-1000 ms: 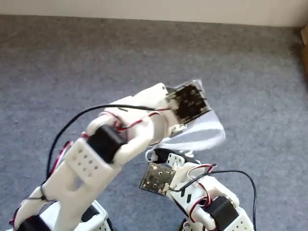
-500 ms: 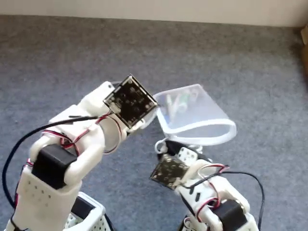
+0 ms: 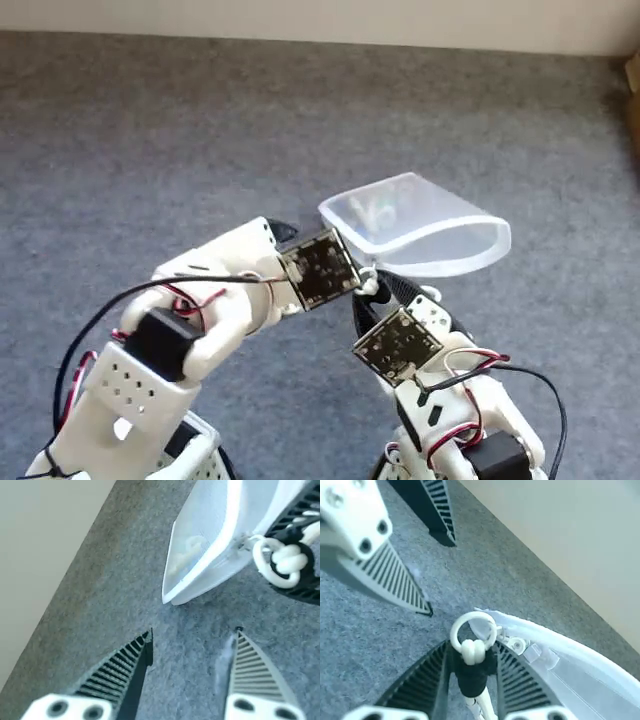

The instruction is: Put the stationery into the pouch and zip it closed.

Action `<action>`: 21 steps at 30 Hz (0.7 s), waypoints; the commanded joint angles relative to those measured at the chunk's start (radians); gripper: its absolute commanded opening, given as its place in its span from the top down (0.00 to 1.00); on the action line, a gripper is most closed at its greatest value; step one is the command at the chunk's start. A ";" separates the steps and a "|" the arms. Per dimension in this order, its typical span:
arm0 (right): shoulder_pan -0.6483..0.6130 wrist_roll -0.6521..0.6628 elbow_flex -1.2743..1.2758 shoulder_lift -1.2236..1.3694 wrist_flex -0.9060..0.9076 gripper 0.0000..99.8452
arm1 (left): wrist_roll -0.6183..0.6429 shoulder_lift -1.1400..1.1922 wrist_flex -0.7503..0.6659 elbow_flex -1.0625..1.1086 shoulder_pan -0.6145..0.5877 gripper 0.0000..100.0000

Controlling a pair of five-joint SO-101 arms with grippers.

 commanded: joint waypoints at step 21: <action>0.016 -0.012 -0.064 -0.008 0.005 1.00 | 0.161 -0.021 -0.655 0.361 0.176 0.75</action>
